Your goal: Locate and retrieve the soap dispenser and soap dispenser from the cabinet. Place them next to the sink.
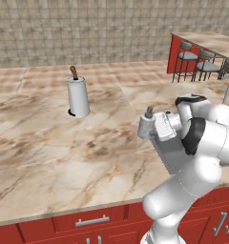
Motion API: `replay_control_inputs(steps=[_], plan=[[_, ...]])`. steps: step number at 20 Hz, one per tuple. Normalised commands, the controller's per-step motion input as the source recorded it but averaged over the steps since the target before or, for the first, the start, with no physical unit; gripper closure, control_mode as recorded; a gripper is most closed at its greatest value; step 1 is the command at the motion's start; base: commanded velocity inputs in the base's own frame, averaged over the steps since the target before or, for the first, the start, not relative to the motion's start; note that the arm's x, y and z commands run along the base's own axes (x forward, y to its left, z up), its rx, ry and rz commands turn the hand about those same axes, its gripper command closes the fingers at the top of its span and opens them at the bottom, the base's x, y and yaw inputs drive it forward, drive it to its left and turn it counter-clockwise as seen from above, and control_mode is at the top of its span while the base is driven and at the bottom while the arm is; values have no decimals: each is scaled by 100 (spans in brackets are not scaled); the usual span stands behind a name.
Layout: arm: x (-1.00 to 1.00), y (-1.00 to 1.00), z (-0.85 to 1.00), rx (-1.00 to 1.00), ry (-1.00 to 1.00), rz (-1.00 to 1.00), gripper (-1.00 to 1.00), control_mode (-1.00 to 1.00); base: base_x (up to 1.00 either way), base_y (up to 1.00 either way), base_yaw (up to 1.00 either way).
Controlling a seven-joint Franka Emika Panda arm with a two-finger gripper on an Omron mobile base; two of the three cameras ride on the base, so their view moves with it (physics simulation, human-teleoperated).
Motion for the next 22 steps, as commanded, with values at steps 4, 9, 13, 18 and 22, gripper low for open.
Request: replay_control_inputs(steps=[4,9,13,18,22], plan=[[31,-3,-25,-1,0,5,100,-100,0,0,0],[25,-4,-20,0,-1,7,100,-100,0,0,0],[22,-10,-21,0,0,6,100,-100,0,0,0],[15,-8,-23,-2,0,6,100,-100,0,0,0],[10,-5,-19,-5,0,5,100,-100,0,0,0]])
